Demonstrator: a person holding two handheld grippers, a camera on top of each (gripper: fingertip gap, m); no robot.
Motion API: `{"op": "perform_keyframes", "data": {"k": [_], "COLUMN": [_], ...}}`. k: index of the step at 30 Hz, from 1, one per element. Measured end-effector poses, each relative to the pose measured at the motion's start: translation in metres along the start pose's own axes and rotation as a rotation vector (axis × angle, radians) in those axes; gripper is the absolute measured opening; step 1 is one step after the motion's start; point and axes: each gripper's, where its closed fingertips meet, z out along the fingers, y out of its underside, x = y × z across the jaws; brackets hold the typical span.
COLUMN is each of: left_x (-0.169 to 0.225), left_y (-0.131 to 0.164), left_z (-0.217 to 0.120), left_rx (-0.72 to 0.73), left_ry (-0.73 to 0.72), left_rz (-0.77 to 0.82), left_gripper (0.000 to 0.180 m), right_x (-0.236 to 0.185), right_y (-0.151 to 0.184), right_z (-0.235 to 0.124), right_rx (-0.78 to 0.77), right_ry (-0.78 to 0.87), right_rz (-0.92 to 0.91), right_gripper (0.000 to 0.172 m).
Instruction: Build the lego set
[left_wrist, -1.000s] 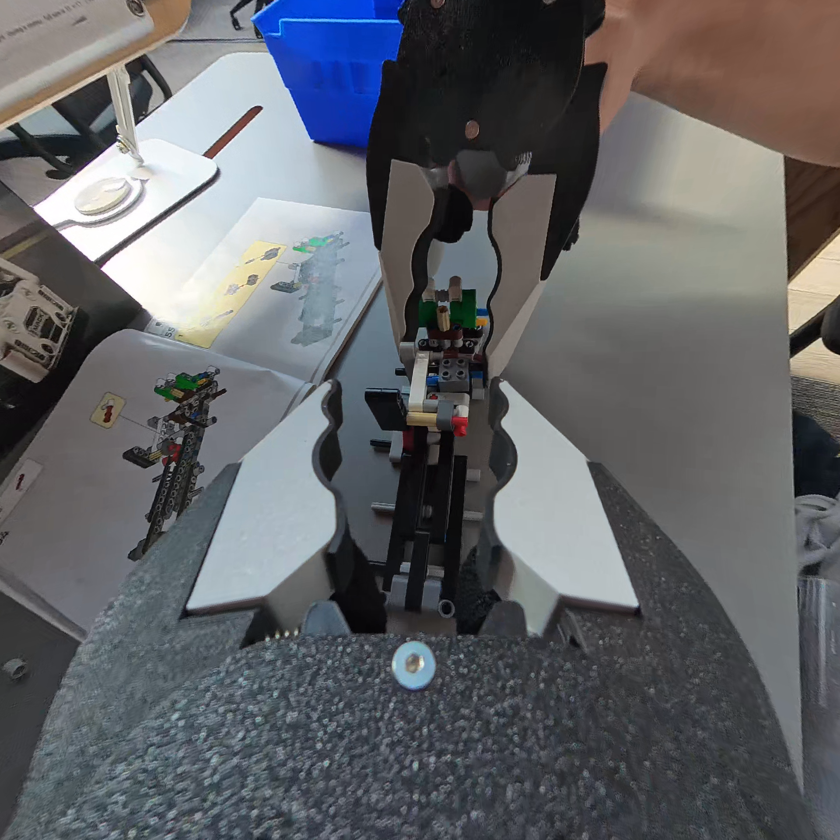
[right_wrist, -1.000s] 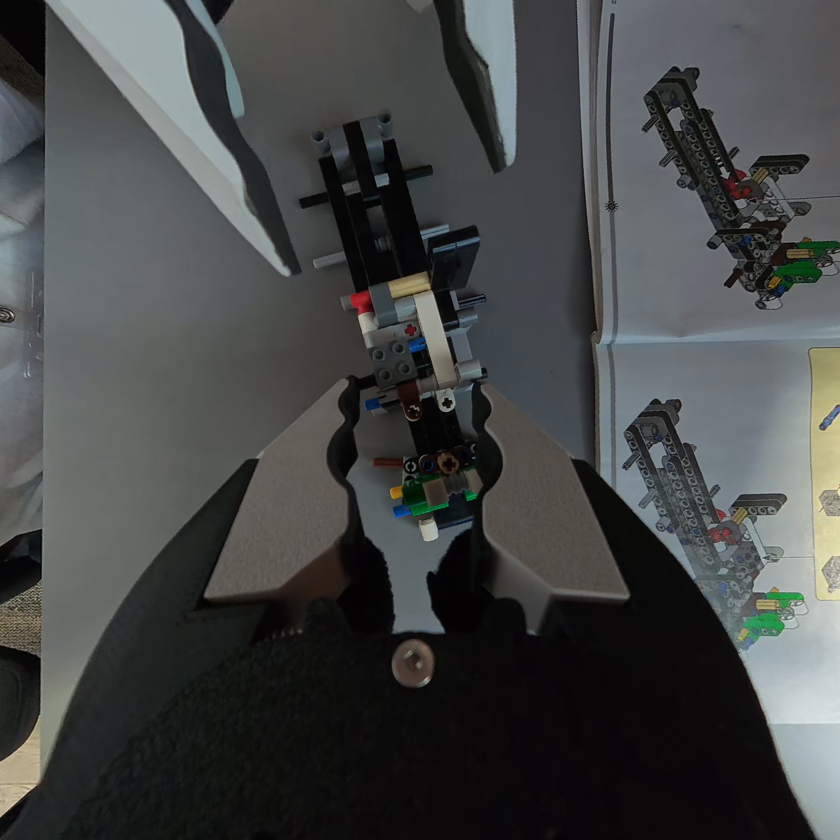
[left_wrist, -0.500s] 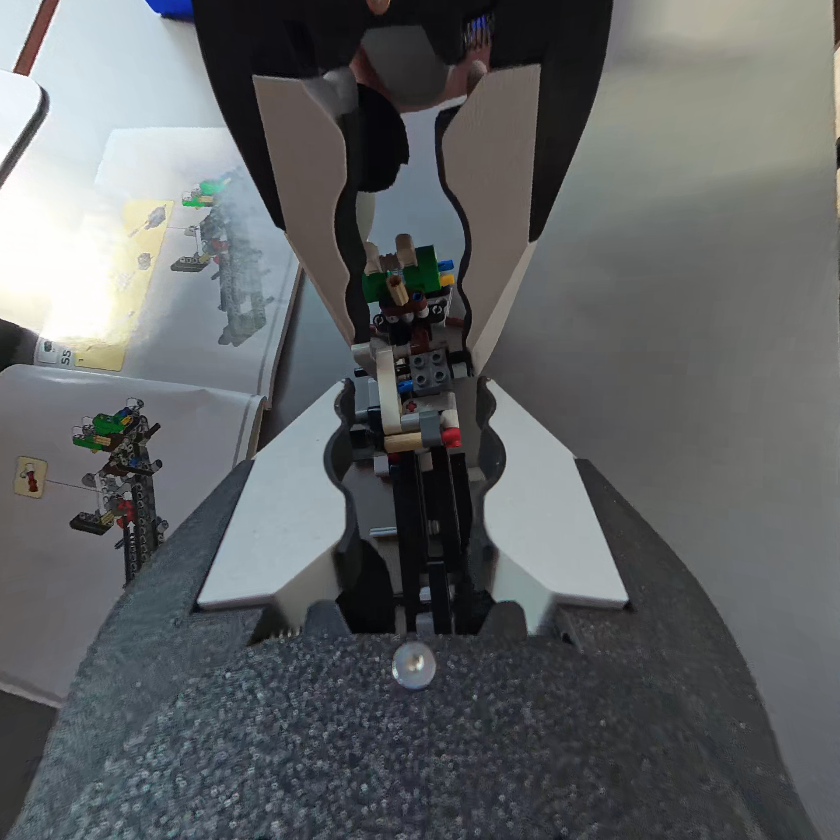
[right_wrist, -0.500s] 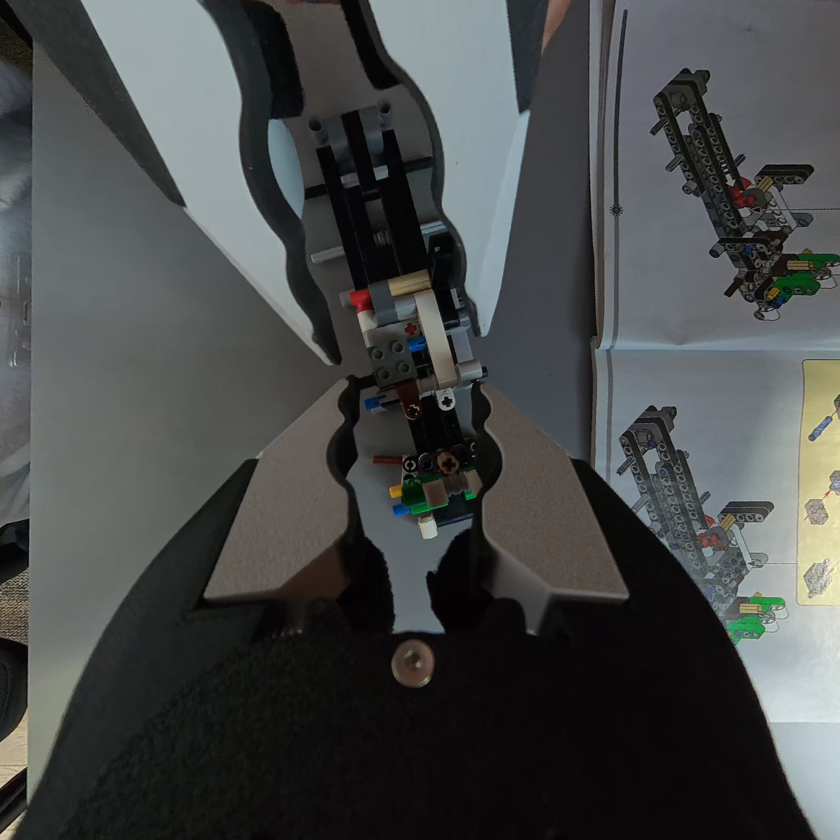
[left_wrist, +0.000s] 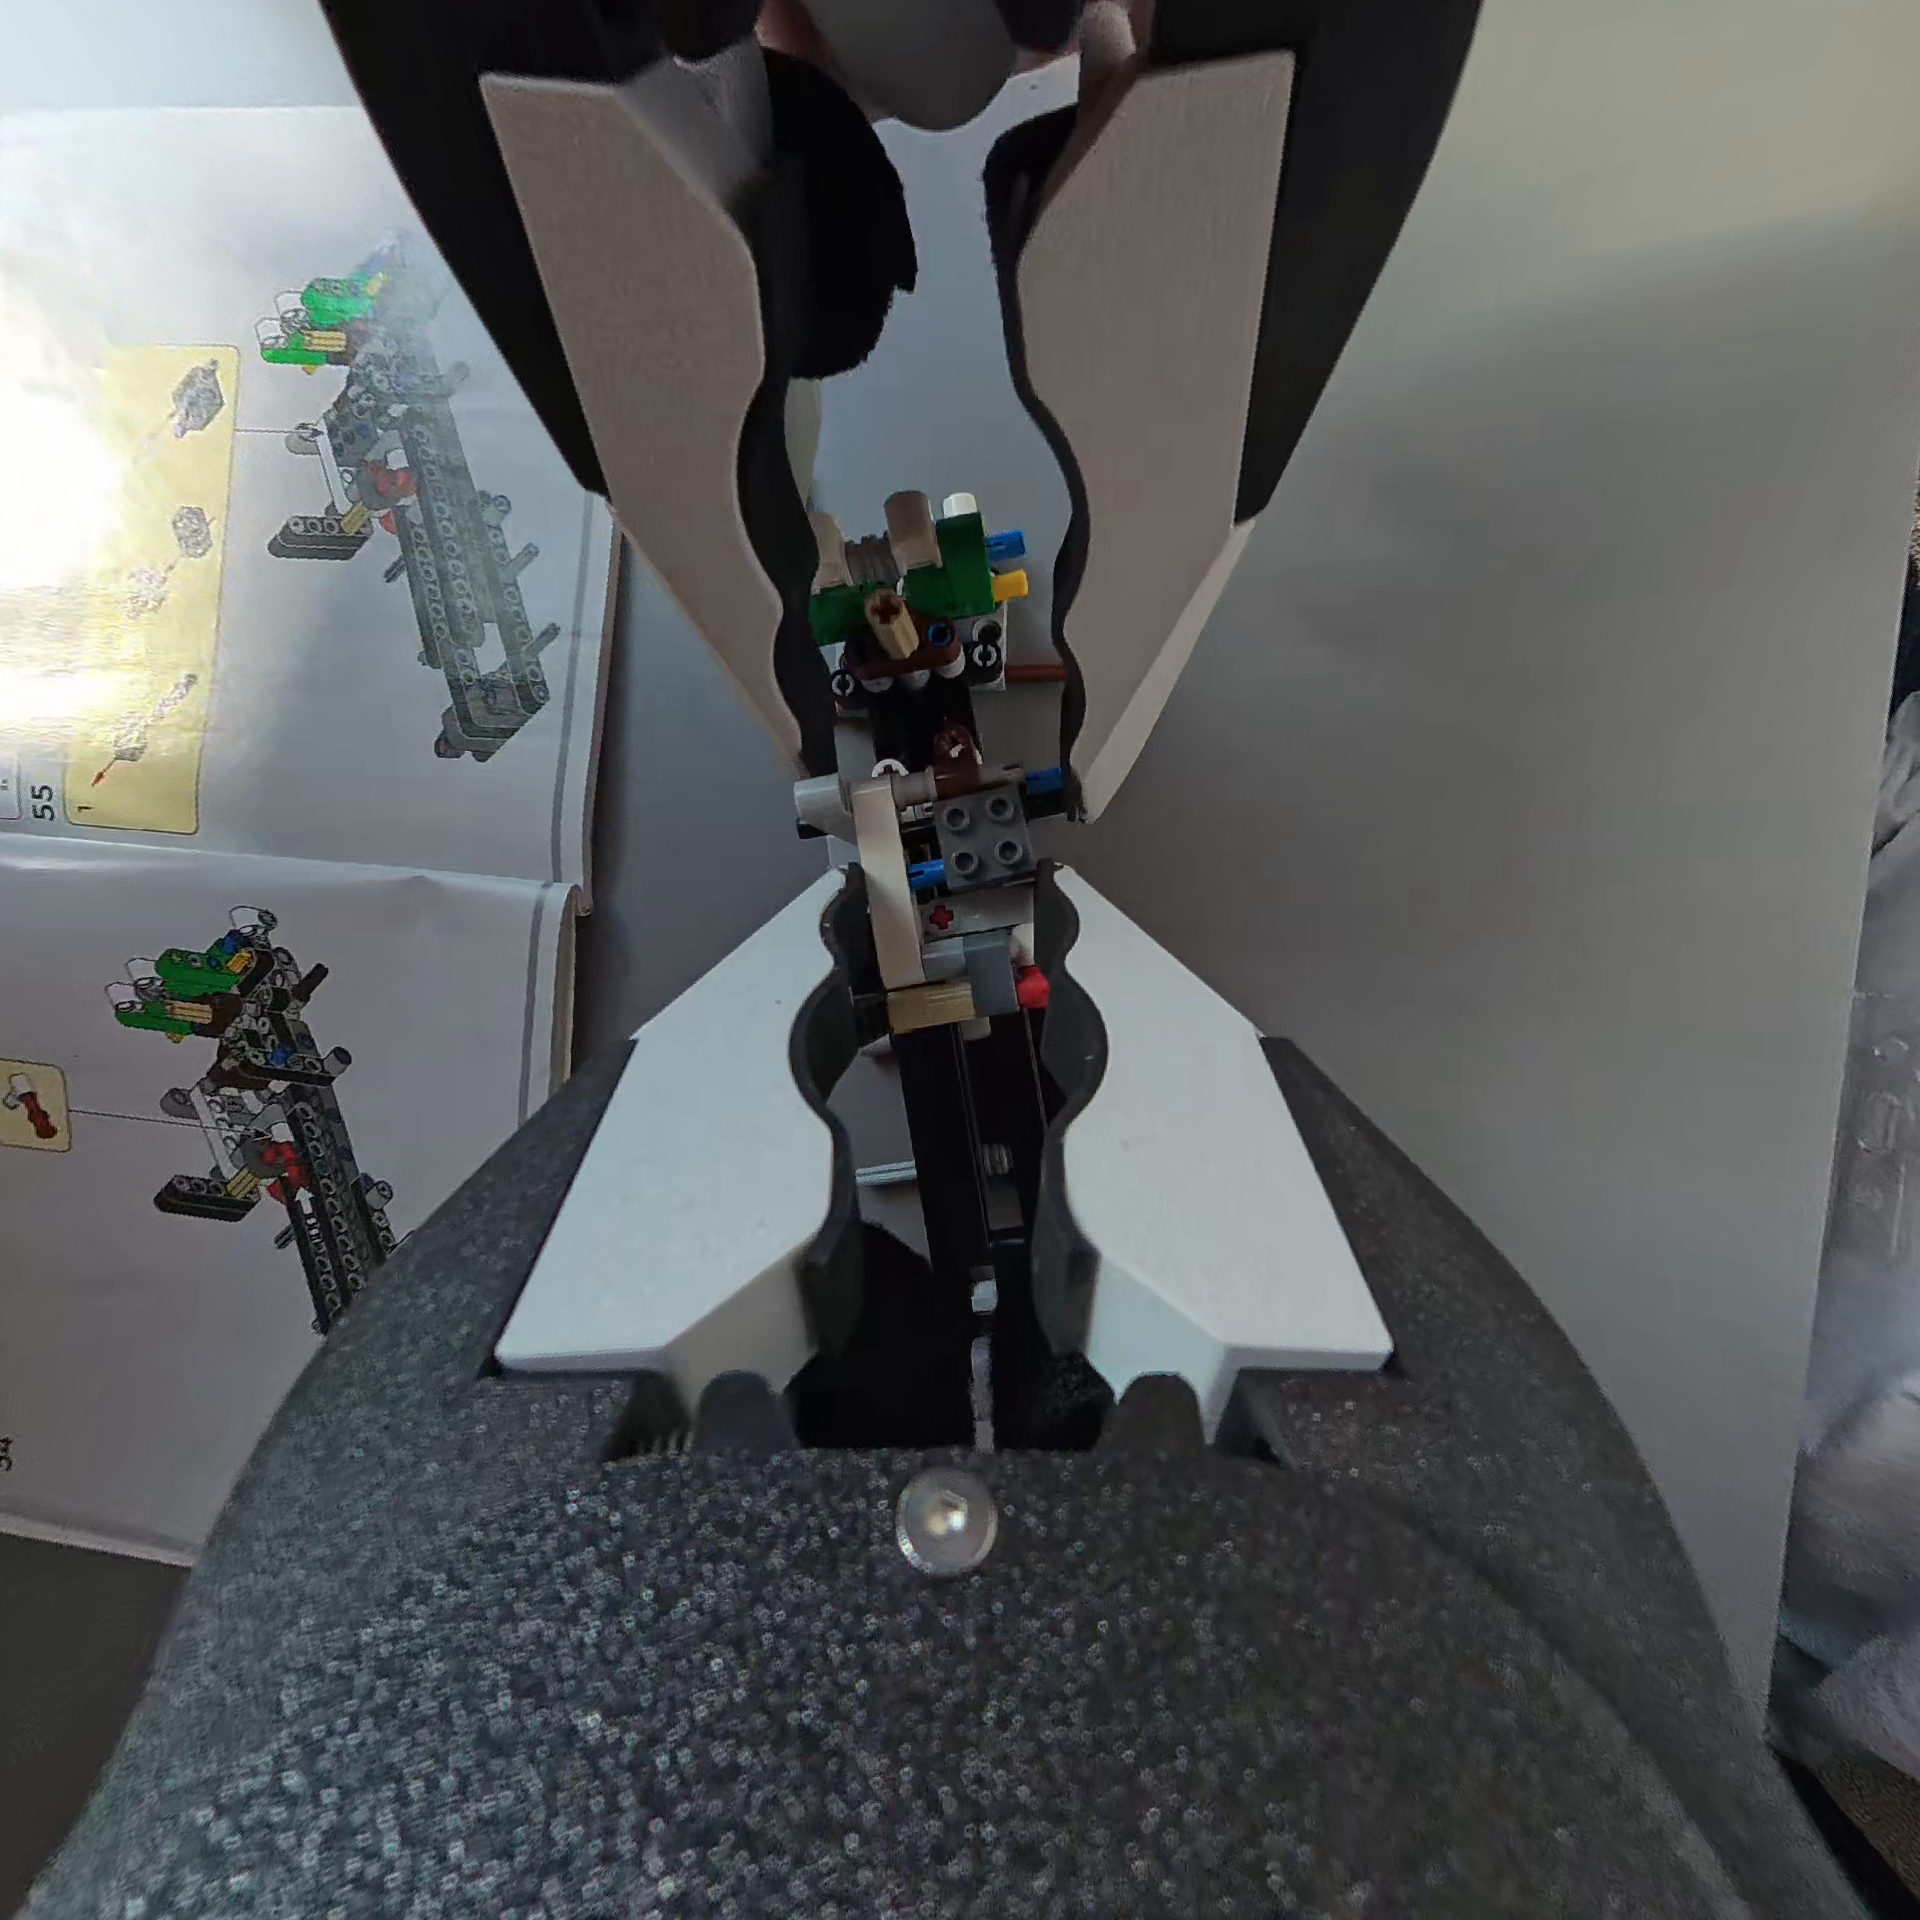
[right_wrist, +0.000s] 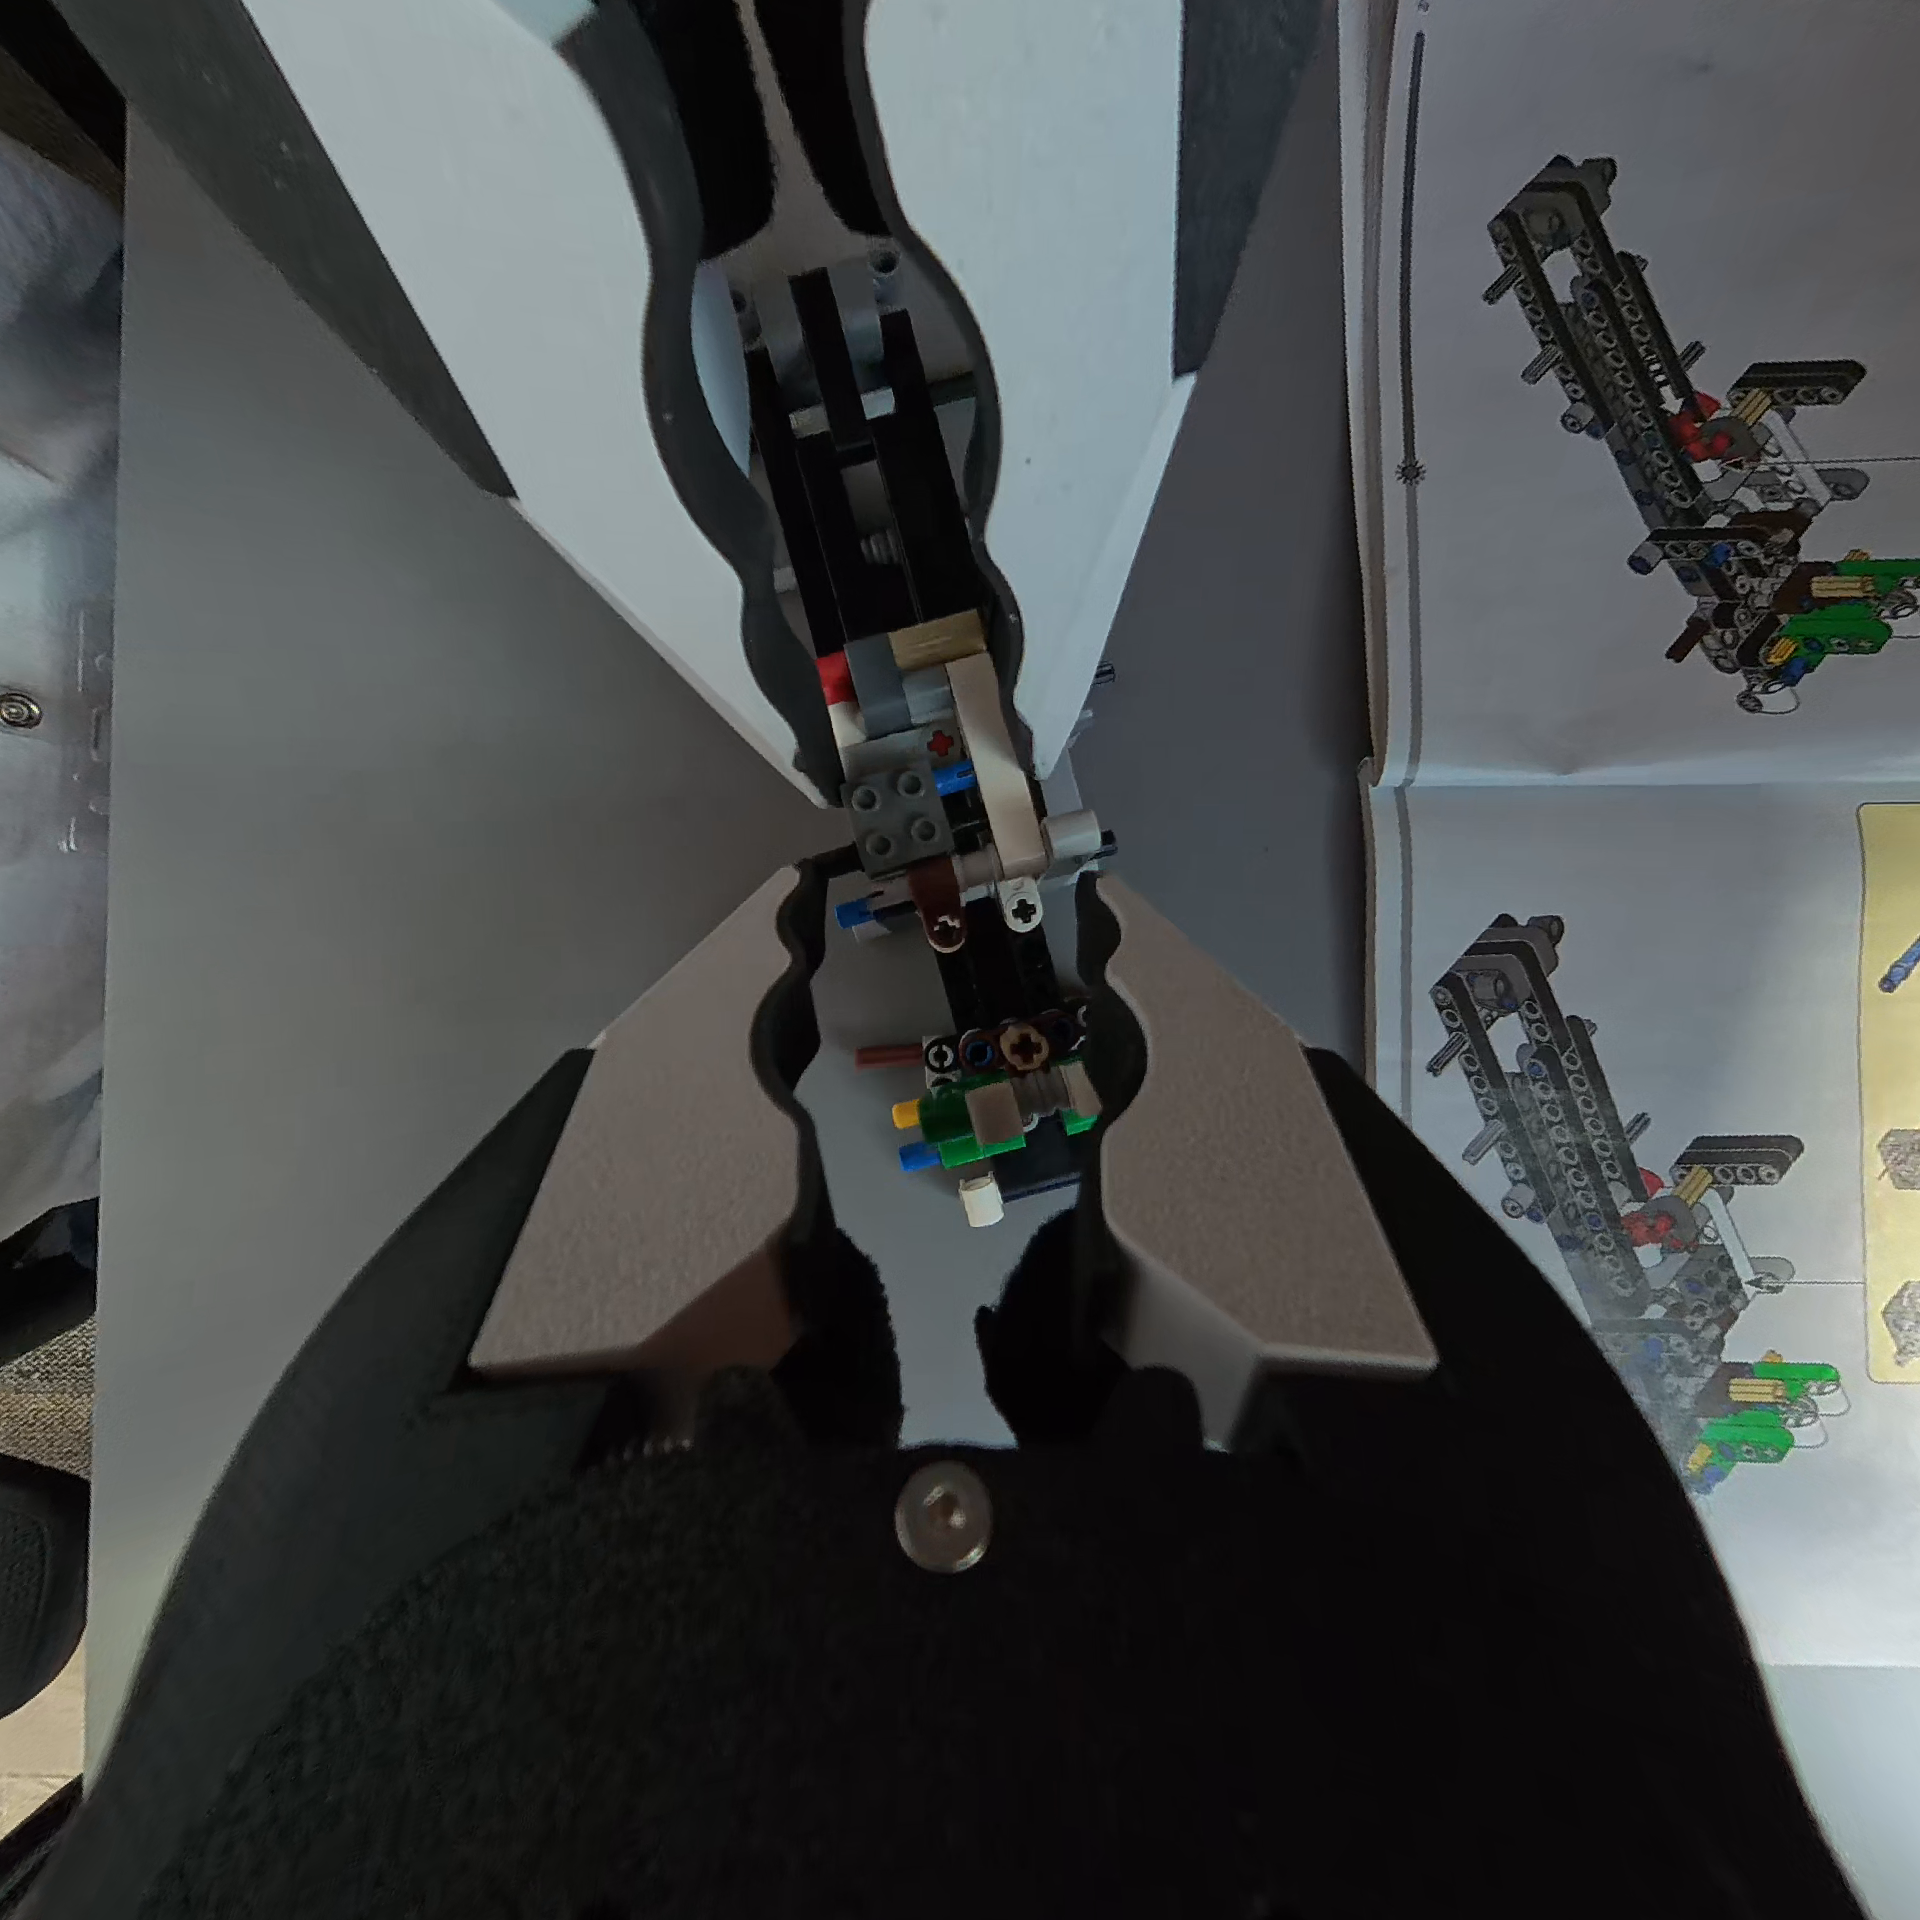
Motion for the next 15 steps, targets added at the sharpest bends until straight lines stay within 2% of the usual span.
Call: {"op": "perform_keyframes", "data": {"k": [1, 7, 15], "left_x": [0.0, 0.0, -0.001], "left_y": [0.0, 0.0, -0.003], "left_z": [0.0, 0.0, 0.001], "left_rx": [0.004, 0.01, 0.031], "left_ry": [0.0, -0.003, -0.004], "left_rz": [0.0, 0.004, 0.003], "left_gripper": [0.029, 0.029, 0.029], "right_x": [0.0, -0.003, -0.003], "right_y": [0.0, -0.019, -0.018], "right_z": [-0.001, -0.02, -0.006], "right_rx": [0.003, 0.086, 0.044], "right_ry": [-0.007, -0.029, -0.057], "right_rz": [0.001, -0.063, -0.153], "right_gripper": [0.047, 0.048, 0.04]}}
